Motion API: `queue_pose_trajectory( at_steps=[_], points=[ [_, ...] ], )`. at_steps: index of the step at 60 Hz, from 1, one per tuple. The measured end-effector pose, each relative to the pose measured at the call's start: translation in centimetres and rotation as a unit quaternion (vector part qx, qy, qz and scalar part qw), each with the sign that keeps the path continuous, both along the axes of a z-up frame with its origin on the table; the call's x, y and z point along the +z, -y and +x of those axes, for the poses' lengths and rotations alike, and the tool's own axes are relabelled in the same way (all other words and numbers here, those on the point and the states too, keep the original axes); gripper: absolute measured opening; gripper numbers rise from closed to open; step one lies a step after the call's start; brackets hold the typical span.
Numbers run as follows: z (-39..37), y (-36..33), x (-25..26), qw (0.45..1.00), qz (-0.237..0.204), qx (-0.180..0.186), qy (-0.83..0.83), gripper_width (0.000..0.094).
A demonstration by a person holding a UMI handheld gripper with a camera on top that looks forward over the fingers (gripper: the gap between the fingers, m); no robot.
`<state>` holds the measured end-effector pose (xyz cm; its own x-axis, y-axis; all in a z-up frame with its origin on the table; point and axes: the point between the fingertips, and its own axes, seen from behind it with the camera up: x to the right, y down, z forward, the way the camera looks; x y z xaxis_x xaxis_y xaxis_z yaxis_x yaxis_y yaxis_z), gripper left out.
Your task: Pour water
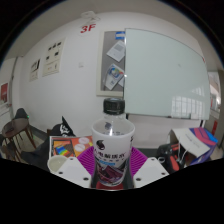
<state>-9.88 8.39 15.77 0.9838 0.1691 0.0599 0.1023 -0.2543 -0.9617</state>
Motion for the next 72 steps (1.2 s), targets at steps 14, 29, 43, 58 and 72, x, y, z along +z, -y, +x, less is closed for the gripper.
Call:
queue_pose_trajectory(
  at_steps=[14, 29, 43, 58, 72],
  points=[
    [0.1, 0.0, -7.9, 0.999, -0.037, -0.007, -0.017, 0.0401],
    [0.2, 0.3, -9.4, 1.000, -0.016, -0.011, -0.014, 0.0470],
    [1.1, 2.0, -10.6, 0.996, -0.079, -0.033, -0.006, 0.0828],
    [0.5, 10.1, -5.9, 0.994, -0.098, -0.057, 0.009, 0.0847],
    [-2.2, 22.8, -0.9, 0.992, -0.104, -0.071, 0.000, 0.0847]
  ],
)
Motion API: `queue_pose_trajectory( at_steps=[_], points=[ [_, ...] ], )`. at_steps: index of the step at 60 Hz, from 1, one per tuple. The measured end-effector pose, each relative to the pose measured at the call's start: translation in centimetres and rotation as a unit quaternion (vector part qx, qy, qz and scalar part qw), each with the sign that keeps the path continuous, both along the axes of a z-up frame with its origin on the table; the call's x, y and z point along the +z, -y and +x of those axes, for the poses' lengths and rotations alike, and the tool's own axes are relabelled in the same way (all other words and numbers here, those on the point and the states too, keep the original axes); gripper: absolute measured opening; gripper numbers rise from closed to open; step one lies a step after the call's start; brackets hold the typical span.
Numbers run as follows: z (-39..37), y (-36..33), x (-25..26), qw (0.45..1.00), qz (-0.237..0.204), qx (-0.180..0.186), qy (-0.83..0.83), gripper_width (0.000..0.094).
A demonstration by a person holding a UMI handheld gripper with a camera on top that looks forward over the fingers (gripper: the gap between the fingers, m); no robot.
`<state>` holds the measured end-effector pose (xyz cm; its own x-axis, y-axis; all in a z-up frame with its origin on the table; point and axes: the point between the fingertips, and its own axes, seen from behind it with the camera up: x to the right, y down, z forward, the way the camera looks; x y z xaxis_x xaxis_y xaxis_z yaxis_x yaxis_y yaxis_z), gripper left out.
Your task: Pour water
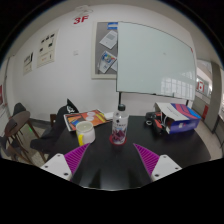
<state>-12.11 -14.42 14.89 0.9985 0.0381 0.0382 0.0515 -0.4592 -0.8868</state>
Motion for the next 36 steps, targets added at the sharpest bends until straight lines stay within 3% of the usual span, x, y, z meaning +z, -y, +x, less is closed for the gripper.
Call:
queue_pose_trajectory(
  at_steps=[17, 36],
  points=[
    [-0.9, 11.3, 1.8, 1.000, -0.011, -0.021, 0.008, 0.0845],
    [-0.4, 13.5, 2.8, 0.999, -0.003, -0.028, 0.021, 0.0847]
  ],
)
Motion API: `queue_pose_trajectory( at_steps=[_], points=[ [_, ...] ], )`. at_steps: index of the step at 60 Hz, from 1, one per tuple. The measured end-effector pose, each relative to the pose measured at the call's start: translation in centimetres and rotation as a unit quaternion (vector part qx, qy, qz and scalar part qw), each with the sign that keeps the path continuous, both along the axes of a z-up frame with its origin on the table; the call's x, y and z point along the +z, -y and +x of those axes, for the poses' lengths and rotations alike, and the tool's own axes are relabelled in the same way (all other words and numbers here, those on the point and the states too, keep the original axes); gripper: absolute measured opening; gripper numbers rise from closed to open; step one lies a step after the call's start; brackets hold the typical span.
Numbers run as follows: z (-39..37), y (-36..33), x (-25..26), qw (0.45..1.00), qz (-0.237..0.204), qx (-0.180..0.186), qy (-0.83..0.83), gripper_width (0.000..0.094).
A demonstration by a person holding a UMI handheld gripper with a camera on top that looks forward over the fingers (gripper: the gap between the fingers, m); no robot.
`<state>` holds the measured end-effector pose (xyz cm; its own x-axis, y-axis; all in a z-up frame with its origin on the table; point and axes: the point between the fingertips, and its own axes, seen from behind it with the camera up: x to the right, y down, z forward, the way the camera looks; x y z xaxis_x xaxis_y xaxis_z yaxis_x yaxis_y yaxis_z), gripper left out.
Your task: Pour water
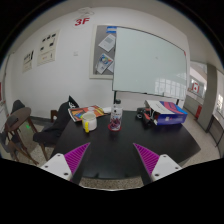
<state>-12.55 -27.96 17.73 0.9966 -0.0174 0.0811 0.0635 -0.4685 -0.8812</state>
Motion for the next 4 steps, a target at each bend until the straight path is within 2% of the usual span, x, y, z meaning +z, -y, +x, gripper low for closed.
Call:
queue_pose_trajectory(
  at_steps=[4],
  points=[
    [-0.13, 0.05, 0.04, 1.000, 0.001, 0.000, -0.002, 0.0845]
  ],
)
